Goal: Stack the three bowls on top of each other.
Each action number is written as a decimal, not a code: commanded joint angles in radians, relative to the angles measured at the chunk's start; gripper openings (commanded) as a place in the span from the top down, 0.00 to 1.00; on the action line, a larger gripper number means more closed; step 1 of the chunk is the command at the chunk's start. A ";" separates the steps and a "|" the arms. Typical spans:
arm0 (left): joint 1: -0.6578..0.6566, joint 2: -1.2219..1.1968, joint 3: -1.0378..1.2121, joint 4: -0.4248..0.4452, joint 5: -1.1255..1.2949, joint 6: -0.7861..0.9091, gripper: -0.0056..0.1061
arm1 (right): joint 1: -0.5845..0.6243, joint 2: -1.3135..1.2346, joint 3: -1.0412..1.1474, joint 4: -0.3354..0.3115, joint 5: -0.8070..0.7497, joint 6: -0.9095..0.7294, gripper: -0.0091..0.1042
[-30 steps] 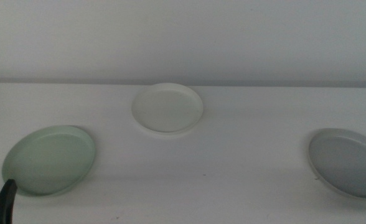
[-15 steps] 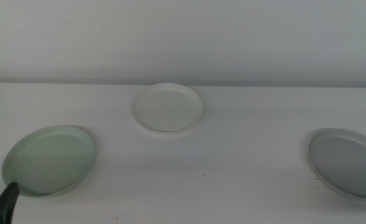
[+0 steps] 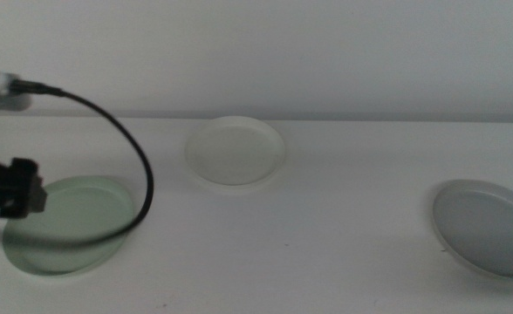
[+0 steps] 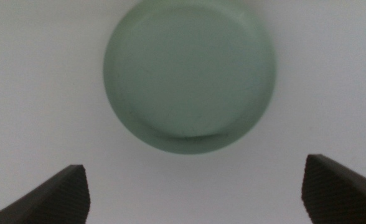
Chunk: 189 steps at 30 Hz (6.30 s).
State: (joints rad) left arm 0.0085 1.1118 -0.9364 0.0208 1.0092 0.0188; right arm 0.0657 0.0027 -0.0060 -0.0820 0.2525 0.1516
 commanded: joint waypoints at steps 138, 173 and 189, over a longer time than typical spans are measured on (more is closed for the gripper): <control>-0.478 1.128 -0.825 -0.183 0.171 -0.266 0.87 | -0.007 -0.040 0.044 -0.004 -0.011 -0.011 0.11; -0.308 1.286 -1.232 0.021 0.234 -0.262 0.11 | -0.007 -0.040 0.044 -0.004 -0.011 -0.011 0.11; -0.277 1.351 -1.232 -0.070 0.160 -0.253 0.34 | -0.007 -0.040 0.044 -0.004 -0.011 -0.011 0.11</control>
State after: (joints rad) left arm -0.2781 2.4603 -2.1620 -0.0269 1.1819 -0.2331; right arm 0.0657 0.0027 -0.0060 -0.0820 0.2525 0.1516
